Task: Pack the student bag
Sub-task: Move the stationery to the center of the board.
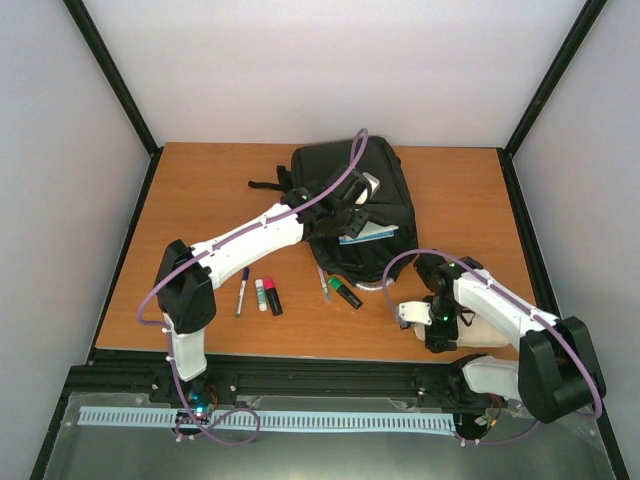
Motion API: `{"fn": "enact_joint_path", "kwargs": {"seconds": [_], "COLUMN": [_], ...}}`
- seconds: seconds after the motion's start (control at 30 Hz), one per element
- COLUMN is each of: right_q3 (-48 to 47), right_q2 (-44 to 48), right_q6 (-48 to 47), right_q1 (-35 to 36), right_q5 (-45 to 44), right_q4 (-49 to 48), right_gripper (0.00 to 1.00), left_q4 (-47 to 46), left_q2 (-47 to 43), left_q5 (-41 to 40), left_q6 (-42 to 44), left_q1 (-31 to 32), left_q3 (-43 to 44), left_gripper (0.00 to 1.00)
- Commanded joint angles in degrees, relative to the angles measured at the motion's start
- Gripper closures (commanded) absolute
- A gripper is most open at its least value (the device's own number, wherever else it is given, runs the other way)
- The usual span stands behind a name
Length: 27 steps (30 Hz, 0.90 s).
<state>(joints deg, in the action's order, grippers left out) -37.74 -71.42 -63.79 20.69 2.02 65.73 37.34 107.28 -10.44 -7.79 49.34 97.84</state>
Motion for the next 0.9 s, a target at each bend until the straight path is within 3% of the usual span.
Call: {"fn": "enact_joint_path", "kwargs": {"seconds": [0.0,0.13,0.33,0.67,0.87], "right_q3": [3.8,4.6,3.0,-5.9,-10.4], "right_q2": [-0.1,0.1,0.3,6.3,10.1], "right_q6": [0.9,1.8,3.5,6.4,7.7], "right_q1": [-0.9,-1.1,-1.4,-0.1,4.8], "right_q5": [-9.3,-13.1,-14.4,-1.3,3.3], "right_q4": [-13.6,-20.4,-26.9,-18.2,-14.1], "right_gripper": [0.13,0.19,0.51,0.81,0.87], "left_q4": [-0.6,-0.5,-0.5,-0.5,0.2], "left_q2": [-3.5,-3.6,-3.6,-3.5,-2.1], "left_q5": [0.4,0.5,0.3,0.4,0.4], "left_q6": [-1.2,-1.2,-1.2,-1.1,-0.9], "left_q1": [0.2,0.2,0.2,0.2,0.1], "left_q3": [0.8,1.0,0.9,1.4,2.9], "left_gripper": [0.99,0.99,0.99,0.99,0.99]}}
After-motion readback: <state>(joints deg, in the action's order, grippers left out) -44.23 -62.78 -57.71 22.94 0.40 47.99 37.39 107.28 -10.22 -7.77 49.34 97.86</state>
